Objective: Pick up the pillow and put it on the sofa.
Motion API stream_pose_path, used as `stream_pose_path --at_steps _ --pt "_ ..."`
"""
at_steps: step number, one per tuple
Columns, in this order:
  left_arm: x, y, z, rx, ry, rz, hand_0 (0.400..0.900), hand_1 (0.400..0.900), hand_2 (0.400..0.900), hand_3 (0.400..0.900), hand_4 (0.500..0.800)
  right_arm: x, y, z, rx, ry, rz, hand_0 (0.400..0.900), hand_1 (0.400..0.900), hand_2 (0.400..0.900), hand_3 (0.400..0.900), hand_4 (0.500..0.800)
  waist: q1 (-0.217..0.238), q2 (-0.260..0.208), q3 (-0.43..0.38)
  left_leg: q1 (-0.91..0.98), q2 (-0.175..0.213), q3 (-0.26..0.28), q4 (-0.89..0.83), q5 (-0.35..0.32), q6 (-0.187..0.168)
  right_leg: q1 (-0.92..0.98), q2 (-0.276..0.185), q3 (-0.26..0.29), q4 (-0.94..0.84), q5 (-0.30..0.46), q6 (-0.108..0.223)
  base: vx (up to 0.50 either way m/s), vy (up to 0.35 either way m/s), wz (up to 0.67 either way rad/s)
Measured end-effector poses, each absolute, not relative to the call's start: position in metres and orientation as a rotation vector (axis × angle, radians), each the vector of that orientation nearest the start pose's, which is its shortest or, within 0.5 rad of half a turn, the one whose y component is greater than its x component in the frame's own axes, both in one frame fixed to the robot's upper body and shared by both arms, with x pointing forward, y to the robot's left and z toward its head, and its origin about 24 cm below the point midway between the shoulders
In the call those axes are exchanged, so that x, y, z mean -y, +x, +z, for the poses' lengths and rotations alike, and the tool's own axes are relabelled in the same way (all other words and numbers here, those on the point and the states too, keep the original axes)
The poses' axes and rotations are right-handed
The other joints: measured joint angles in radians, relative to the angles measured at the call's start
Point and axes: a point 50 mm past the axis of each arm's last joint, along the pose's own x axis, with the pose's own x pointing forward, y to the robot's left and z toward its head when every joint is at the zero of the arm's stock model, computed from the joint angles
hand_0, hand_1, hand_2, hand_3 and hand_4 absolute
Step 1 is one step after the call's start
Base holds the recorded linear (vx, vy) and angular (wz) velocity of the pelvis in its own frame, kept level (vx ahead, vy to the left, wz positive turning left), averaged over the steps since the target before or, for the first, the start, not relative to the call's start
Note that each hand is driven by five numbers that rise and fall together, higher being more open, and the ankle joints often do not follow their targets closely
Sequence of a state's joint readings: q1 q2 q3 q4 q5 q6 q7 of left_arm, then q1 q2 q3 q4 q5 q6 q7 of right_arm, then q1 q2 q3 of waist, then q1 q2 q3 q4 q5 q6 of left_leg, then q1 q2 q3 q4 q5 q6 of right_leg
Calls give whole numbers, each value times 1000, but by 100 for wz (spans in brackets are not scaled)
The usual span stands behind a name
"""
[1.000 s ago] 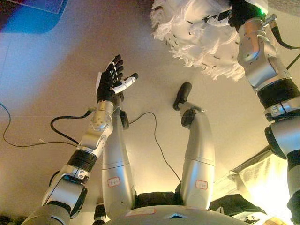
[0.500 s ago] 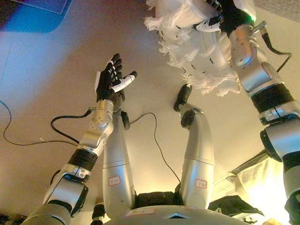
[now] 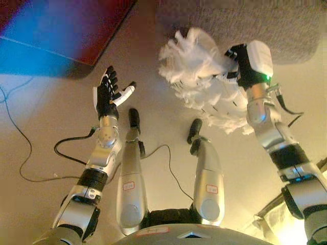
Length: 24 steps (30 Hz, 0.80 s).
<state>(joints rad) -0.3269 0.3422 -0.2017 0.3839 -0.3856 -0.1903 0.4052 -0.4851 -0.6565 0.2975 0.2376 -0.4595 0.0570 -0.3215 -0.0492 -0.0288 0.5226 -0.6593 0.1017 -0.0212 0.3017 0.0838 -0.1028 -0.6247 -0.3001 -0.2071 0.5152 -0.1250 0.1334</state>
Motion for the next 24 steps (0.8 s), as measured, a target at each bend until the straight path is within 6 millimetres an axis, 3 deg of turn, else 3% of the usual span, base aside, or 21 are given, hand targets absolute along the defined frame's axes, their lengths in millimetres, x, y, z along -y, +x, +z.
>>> stream_pose_path --at_steps 5,13,24 --pt "-209 292 38 11 20 296 900 900 900 900 800 221 306 130 355 -1119 -171 400 400 400 400 500 0 -7 -7 235 1 8 -135 20 4 248 13 -23 -161 40 22 116 51 -5" --pt "-232 271 28 -17 16 302 900 900 900 900 800 223 275 152 485 -1038 -184 400 400 400 400 500 2 -27 -46 455 -5 54 -305 56 16 512 36 -58 -458 170 44 95 76 -10" --pt "-233 237 -6 -151 21 252 900 900 900 900 800 231 269 158 490 -1002 -195 400 400 400 400 500 15 -50 -224 549 1 61 -382 62 2 623 56 -79 -567 184 47 63 11 2"
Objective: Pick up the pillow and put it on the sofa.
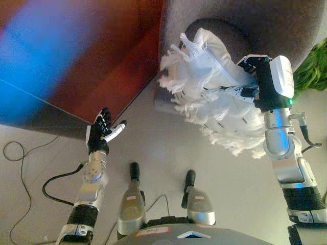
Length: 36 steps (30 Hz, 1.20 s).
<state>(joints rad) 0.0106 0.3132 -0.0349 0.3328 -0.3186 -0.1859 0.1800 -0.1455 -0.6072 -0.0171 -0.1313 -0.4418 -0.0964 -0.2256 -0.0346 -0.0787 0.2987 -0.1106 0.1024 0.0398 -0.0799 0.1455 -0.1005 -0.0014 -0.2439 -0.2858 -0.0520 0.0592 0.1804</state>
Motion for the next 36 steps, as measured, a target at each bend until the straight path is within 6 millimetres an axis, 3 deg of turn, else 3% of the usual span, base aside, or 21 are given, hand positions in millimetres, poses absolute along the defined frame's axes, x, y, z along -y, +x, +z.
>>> stream_pose_path --at_steps 9,13,16,19,24,25,30,32,36 --pt "-242 206 -29 -265 20 265 900 900 900 900 800 245 274 158 444 -993 -195 400 400 400 400 500 41 -16 -76 14 3 -11 -1 -2 -4 32 8 -3 -19 1 -1 31 -14 10" --pt "-244 197 -35 -300 16 263 900 900 900 900 800 257 300 145 323 -1050 -138 400 400 400 400 500 47 -22 -103 -2 4 -26 0 2 -5 28 10 -20 -21 1 -2 -28 -21 11" --pt "-243 199 -35 -298 -10 251 900 900 900 900 800 272 331 147 207 -1110 -132 400 400 400 400 500 74 -18 -107 -39 6 -37 0 13 -5 -4 16 -25 -25 12 -5 -68 -35 14" --pt "-239 202 -34 -301 -16 205 900 900 900 900 800 288 365 157 66 -1146 -188 400 400 400 400 500 101 -10 -108 -88 9 -46 0 30 -5 -45 21 -28 -33 26 -9 -57 -30 21" --pt "-231 211 -29 -283 -34 141 900 900 900 900 800 328 381 204 -66 -1089 -421 400 400 400 400 500 179 35 -80 -154 1 -92 1 48 -2 -79 21 -75 -34 28 -8 3 -47 33" --pt "-232 213 -28 -278 -26 132 900 900 900 900 800 333 381 213 -81 -1096 -450 900 900 900 900 800 181 42 -76 -163 1 -101 1 50 -3 -79 23 -87 -34 28 -8 23 -45 32" --pt "-233 229 -13 -218 -2 94 900 900 900 900 800 354 374 251 -98 -1023 -576 900 900 900 900 800 239 65 -62 -208 -8 -142 1 60 -4 -102 23 -114 -35 27 -8 56 -30 20" --pt "-234 232 -10 -206 2 91 900 900 900 900 800 355 373 265 -90 -991 -613 900 900 900 900 800 239 69 -60 -218 -12 -149 1 62 -4 -103 23 -129 -35 27 -8 59 0 5" --pt "-232 239 -5 -183 4 85 900 900 900 900 800 349 376 275 -31 -965 -616 900 900 900 900 800 239 68 -59 -219 -14 -160 1 63 -3 -96 23 -134 -34 27 -7 41 2 -4"
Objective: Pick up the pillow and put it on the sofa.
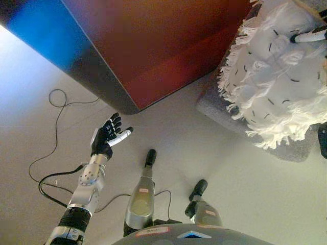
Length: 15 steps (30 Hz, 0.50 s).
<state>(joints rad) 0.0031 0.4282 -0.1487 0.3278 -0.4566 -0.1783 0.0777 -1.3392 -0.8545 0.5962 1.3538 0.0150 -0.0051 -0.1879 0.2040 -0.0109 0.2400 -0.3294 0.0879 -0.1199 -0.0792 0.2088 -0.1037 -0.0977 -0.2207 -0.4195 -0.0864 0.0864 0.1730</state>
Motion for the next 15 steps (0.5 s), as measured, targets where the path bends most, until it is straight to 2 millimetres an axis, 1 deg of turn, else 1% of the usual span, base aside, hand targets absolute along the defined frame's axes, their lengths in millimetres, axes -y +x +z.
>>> stream_pose_path --at_steps 1,6,10,11,14,15 --pt "-231 240 -5 -185 5 82 900 900 900 900 800 346 377 277 -7 -933 -614 900 900 900 900 800 -1 0 0 2 0 0 0 0 0 3 0 0 0 0 0 25 8 -9" --pt "-227 243 -3 -178 8 65 900 900 900 900 800 335 381 286 76 -894 -633 900 900 900 900 800 -10 -16 10 44 1 5 0 0 0 41 0 6 0 -1 1 11 11 -19" --pt "-228 244 -2 -178 13 74 900 900 900 900 800 328 383 294 130 -869 -625 900 900 900 900 800 -15 -43 25 85 6 29 0 -1 0 62 -2 51 0 -2 2 10 26 -29" --pt "-228 243 -3 -179 12 75 900 900 900 900 800 324 383 298 154 -857 -620 900 900 900 900 800 -26 -46 27 93 8 35 0 -2 -1 66 -2 56 0 -2 2 10 37 -32" --pt "-229 241 -5 -190 14 89 900 900 900 900 800 297 385 319 325 -796 -561 900 900 900 900 800 -63 -47 27 114 11 53 0 -2 1 72 -2 81 0 1 2 18 35 -31" --pt "-230 240 -6 -194 15 94 900 900 900 900 800 287 384 324 390 -777 -537 900 900 900 900 800 -67 -47 26 124 13 63 -1 -4 1 77 -2 89 0 1 2 10 38 -33"
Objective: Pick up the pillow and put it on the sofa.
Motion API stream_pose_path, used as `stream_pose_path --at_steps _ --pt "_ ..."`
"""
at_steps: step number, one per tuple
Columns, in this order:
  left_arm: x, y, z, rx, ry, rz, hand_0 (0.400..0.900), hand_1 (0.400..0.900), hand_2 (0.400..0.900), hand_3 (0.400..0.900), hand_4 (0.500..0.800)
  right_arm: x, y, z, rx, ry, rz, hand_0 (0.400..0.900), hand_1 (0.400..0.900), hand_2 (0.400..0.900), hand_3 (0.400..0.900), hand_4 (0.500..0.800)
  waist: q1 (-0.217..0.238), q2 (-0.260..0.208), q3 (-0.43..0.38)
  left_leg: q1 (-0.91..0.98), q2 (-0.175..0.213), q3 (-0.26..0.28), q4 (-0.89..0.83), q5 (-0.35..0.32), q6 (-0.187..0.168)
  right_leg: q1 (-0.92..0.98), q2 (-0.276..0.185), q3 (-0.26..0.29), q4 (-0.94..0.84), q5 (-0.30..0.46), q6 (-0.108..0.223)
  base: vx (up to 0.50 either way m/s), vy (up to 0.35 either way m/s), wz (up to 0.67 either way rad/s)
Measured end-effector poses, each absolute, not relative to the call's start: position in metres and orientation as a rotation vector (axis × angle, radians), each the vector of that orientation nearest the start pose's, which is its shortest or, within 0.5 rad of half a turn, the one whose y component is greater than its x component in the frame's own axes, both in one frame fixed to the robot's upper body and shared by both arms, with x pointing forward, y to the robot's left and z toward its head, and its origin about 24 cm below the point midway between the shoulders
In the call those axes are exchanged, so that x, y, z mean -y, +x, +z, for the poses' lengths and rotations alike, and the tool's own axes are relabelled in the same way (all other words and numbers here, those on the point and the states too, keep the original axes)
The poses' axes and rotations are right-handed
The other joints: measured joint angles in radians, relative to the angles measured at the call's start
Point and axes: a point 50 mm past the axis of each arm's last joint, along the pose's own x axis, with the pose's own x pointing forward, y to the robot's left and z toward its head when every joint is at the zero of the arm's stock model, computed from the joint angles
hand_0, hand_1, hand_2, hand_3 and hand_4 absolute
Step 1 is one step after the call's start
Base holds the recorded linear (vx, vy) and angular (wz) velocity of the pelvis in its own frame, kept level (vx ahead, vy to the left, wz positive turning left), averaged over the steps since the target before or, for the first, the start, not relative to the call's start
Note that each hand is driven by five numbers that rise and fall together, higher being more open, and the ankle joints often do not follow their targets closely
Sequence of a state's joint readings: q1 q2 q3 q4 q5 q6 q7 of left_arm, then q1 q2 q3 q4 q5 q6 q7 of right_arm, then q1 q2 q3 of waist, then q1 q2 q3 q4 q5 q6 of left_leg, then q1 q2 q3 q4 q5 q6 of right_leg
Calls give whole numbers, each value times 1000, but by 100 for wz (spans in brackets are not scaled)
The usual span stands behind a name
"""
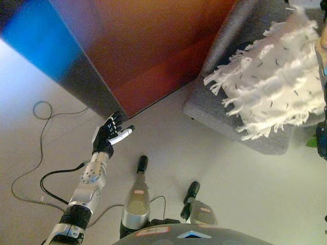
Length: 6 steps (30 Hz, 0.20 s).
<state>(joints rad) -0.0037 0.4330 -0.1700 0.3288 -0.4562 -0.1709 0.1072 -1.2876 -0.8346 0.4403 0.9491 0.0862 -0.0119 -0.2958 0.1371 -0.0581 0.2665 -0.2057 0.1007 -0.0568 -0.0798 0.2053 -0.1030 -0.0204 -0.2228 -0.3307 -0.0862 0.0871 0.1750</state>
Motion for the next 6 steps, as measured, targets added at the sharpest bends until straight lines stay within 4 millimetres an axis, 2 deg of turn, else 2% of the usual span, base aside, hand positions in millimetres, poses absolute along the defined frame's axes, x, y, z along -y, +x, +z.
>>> stream_pose_path --at_steps 3,5,6 --pt "-231 237 -9 -215 16 105 900 900 900 900 800 259 371 319 577 -725 -421 900 900 900 900 800 -25 -12 -8 39 4 29 0 -14 -1 18 0 27 0 1 -1 15 42 -34" --pt "-231 235 -11 -228 16 113 900 900 900 900 800 246 363 300 632 -642 -353 900 900 900 900 800 -54 -24 -23 62 8 51 0 -24 -3 25 0 50 0 0 -1 6 32 -27" --pt "-230 235 -12 -229 16 113 900 900 900 900 800 244 358 285 637 -605 -329 900 900 900 900 800 -51 -33 -31 72 11 64 0 -30 -4 26 1 59 0 0 -2 6 23 -18"
